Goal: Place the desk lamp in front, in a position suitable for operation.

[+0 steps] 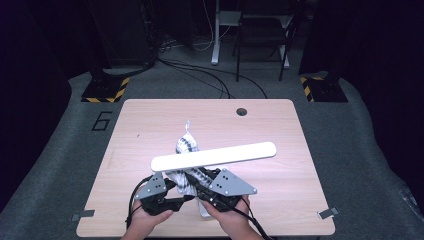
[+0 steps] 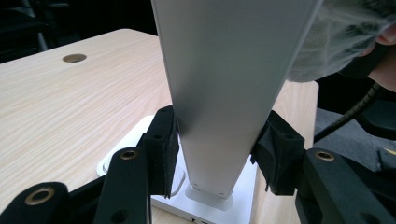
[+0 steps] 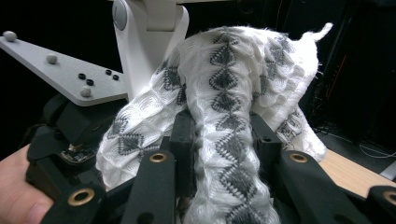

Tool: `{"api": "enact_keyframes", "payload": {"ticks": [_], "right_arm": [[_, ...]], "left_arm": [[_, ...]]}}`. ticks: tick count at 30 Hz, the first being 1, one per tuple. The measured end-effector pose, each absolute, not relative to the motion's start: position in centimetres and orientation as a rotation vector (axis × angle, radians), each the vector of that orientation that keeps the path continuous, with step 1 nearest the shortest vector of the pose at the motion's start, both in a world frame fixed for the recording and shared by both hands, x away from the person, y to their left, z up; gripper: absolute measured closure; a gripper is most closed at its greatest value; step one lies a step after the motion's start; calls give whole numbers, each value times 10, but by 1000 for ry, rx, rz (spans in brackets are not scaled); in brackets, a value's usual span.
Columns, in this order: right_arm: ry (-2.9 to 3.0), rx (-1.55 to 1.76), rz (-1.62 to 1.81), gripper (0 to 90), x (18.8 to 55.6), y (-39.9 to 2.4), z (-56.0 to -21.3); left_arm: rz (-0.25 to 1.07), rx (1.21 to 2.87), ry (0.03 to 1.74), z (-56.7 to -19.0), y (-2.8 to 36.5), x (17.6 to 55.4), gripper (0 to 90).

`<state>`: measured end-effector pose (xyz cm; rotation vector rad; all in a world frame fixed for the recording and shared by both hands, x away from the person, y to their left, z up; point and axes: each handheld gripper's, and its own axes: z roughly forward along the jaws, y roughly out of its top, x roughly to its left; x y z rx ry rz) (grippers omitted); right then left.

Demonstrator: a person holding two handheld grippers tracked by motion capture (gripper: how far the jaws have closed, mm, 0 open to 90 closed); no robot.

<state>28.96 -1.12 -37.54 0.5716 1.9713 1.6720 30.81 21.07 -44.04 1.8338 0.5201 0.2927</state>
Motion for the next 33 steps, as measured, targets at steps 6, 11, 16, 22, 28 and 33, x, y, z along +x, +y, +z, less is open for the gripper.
{"api": "enact_keyframes", "payload": {"ticks": [6,11,16,22,28,33], "right_arm": [[1977,565,1655,681,295,-8,-374],[1982,556,1658,682,296,-5,-374],[1974,555,1662,681,295,-5,-374],[1972,556,1665,682,295,-5,-373],[1976,555,1666,681,295,-3,-372],[1954,547,1685,686,293,1,-370]], "left_arm": [[333,1822,592,-440,213,308,535],[303,1823,553,-441,218,310,531],[236,1769,479,-445,222,321,508],[193,1783,432,-444,221,330,510],[233,1788,463,-443,217,323,523],[269,1799,478,-441,215,319,526]]}}
